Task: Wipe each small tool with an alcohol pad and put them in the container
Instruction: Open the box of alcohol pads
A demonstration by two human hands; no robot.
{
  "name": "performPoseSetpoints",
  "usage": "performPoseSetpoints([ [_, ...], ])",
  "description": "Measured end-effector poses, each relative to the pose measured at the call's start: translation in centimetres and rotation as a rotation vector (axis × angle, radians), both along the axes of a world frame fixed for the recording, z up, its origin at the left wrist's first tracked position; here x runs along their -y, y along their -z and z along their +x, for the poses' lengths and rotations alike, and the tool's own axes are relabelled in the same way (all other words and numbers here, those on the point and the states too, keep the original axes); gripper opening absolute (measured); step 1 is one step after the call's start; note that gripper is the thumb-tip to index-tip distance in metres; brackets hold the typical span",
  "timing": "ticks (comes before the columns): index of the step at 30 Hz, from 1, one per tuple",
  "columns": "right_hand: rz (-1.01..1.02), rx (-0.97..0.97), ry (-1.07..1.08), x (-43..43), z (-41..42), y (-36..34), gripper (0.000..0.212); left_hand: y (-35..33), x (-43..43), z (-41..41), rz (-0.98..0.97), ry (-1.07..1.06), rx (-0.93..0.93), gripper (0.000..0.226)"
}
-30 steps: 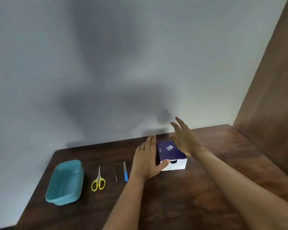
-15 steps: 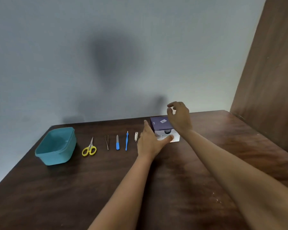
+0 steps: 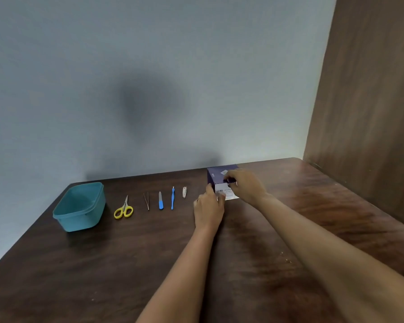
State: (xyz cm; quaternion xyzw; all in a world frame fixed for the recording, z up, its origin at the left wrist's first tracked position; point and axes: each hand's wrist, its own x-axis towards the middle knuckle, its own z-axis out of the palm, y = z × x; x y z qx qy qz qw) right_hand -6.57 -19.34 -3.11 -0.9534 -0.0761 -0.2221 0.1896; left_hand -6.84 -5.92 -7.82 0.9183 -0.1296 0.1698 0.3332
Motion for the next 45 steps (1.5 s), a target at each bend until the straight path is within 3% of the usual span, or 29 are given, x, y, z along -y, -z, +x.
performPoseSetpoints([
  [5,-0.051,-0.035,-0.020,0.7,0.5,-0.5,0.024,0.1,-0.3,0.7,-0.063,-0.020,-0.040,0.025],
  [8,-0.186,-0.028,-0.051,1.2,1.0,-0.9,0.026,0.3,-0.4,0.8,-0.114,-0.015,-0.048,0.022],
  [19,-0.541,0.259,-0.232,2.6,1.8,-0.6,0.037,0.5,0.0,1.0,-0.037,-0.046,-0.035,0.018],
  [25,-0.531,0.258,-0.222,3.2,2.5,0.1,0.049,0.6,0.0,1.2,-0.018,-0.047,-0.023,0.017],
  [28,-0.351,0.254,-0.161,3.2,2.4,0.2,0.055,0.5,0.0,1.1,-0.031,-0.042,-0.016,0.016],
  [31,-0.211,0.384,-0.078,2.6,2.6,-0.9,0.041,0.5,-0.1,1.0,-0.039,-0.037,-0.015,0.013],
  [33,-0.254,0.522,0.001,2.6,3.1,-1.6,0.032,0.5,-0.1,0.9,-0.043,-0.033,-0.017,0.013],
  [35,-0.276,0.580,0.096,2.7,3.7,-2.4,0.038,0.5,-0.1,0.9,-0.050,-0.031,-0.018,0.012],
  [37,-0.331,0.442,0.149,2.6,4.3,-3.3,0.044,0.5,-0.1,1.0,-0.054,-0.029,-0.024,0.012],
  [41,-0.368,-0.034,0.205,2.2,5.6,-3.3,0.050,0.4,-0.1,1.0,-0.057,-0.031,-0.024,0.012],
  [45,-0.185,-0.139,0.204,1.6,5.6,-2.5,0.025,0.4,-0.1,0.9,-0.045,-0.027,-0.017,0.015],
])
